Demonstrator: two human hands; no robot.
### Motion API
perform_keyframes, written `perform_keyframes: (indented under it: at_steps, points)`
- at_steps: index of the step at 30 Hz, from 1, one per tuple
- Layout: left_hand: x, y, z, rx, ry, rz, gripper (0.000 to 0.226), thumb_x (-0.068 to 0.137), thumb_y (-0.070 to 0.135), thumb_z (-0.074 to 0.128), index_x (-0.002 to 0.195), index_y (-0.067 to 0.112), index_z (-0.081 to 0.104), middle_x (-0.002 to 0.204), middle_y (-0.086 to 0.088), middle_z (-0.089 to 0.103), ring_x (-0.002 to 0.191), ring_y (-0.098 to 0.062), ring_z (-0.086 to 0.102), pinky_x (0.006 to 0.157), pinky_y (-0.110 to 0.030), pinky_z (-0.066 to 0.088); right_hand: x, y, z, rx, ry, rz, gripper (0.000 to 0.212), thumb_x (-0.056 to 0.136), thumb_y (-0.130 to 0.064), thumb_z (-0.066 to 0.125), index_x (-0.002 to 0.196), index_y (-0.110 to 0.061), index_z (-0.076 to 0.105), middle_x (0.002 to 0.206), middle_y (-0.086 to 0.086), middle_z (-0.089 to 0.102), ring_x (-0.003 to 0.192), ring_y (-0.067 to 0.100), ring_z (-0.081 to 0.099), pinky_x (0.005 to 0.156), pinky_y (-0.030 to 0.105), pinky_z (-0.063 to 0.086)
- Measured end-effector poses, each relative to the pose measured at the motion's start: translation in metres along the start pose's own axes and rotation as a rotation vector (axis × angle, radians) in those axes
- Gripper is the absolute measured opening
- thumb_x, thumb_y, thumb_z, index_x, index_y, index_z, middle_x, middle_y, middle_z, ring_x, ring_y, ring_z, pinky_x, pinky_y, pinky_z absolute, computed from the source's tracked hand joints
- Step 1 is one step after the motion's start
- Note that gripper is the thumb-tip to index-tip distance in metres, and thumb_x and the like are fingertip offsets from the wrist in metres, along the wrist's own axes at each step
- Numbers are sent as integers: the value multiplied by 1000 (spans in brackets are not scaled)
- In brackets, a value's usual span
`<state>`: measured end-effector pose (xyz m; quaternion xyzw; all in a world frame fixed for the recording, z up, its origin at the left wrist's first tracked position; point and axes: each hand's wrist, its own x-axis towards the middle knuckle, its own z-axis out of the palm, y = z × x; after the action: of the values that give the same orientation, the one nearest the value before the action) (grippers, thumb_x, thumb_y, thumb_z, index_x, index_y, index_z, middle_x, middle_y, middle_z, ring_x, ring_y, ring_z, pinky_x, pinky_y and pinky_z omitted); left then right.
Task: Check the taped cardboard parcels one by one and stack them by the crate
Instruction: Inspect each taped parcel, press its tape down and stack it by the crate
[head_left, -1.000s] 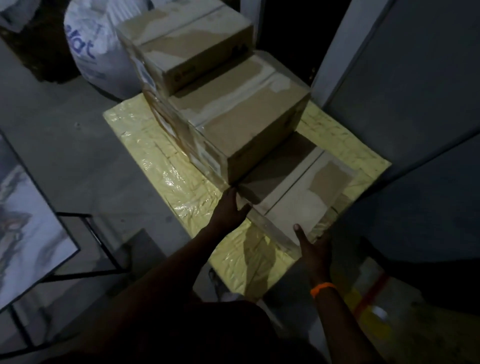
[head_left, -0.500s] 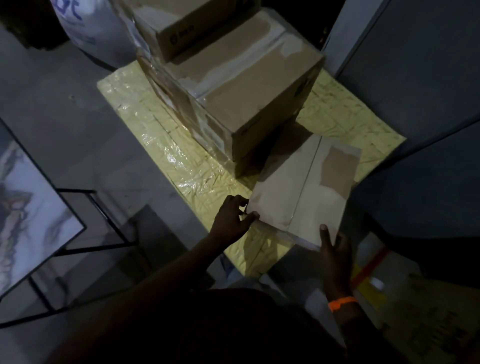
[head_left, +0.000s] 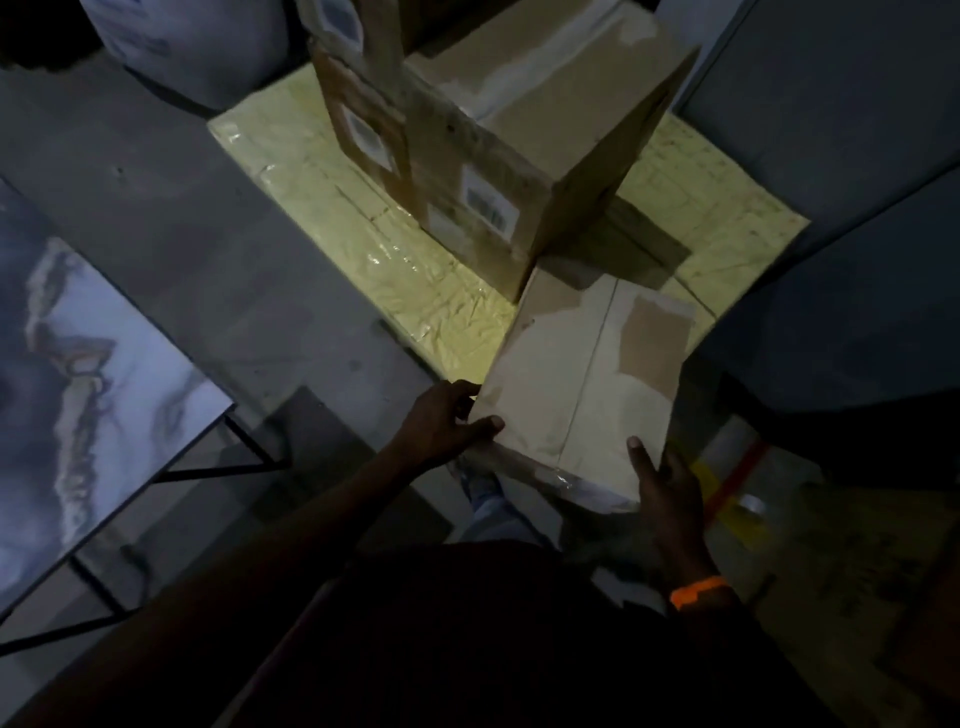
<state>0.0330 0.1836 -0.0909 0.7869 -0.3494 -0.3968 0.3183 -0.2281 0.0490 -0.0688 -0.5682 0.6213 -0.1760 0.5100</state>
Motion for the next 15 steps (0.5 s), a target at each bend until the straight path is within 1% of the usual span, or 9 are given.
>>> perform_keyframes:
  at_steps: [1, 3, 5, 7, 9, 10, 11, 13, 15]
  points:
    - [-17, -7, -9, -44, 7, -9, 51, 87, 47, 76, 127, 18, 66, 110, 5, 63, 98, -11, 62, 79, -20, 49, -20, -2, 5, 16, 3, -10, 37, 99, -30, 67, 130, -9, 67, 126, 9, 70, 114, 27, 66, 91, 33, 55]
    - [-50, -25, -26, -215, 31, -54, 47, 83, 53, 78, 119, 25, 67, 118, 11, 66, 110, -9, 63, 91, -27, 53, -64, -9, 20, 35, 1, -47, 36, 101, -26, 65, 129, -4, 67, 123, 8, 71, 104, 20, 67, 79, 12, 54]
    - [-85, -42, -49, -352, 101, -82, 45, 76, 61, 79, 107, 30, 67, 117, 13, 70, 109, -8, 66, 91, -33, 57, -101, -17, 40, 37, -6, -79, 29, 101, -19, 65, 122, 0, 69, 111, 7, 72, 95, 15, 66, 67, 0, 46]
    - [-120, -60, -77, -390, 199, -105, 46, 74, 65, 78, 101, 29, 70, 105, 11, 74, 97, -7, 70, 82, -34, 59, -131, -24, 65, 38, -65, -119, 19, 100, -12, 65, 117, -5, 72, 97, -2, 72, 92, 15, 66, 67, 1, 45]
    - [-155, -73, -114, -408, 295, -121, 36, 81, 54, 79, 100, 24, 72, 95, 9, 75, 86, -4, 70, 72, -27, 55, -156, -36, 95, 43, -125, -182, 16, 99, -17, 67, 111, -10, 75, 96, -6, 77, 92, 9, 70, 80, 17, 55]
    - [-172, -82, -132, -431, 342, -129, 29, 84, 47, 79, 100, 22, 73, 92, 8, 76, 84, -3, 70, 69, -24, 54, -167, -43, 110, 32, -162, -221, 15, 98, -23, 69, 107, -13, 77, 97, -7, 79, 92, 6, 71, 83, 25, 57]
    - [-189, -89, -151, -452, 394, -138, 25, 86, 41, 78, 100, 22, 73, 91, 8, 76, 81, 0, 70, 65, -20, 52, -178, -51, 126, 17, -214, -259, 14, 97, -28, 69, 103, -17, 77, 96, -11, 79, 90, 5, 71, 82, 28, 57]
    - [-221, -107, -189, -454, 509, -133, 17, 89, 35, 77, 100, 23, 74, 89, 10, 75, 76, 6, 67, 57, -15, 50, -196, -68, 160, -27, -346, -342, 14, 96, -34, 70, 89, -22, 72, 82, -16, 75, 81, 6, 68, 76, 24, 53]
    - [-246, -129, -221, -467, 635, -115, 12, 91, 30, 75, 101, 24, 74, 90, 11, 76, 76, 6, 67, 60, -14, 51, -213, -85, 194, -47, -482, -421, 13, 94, -32, 68, 85, -24, 70, 76, -20, 71, 75, -2, 64, 72, 15, 48]
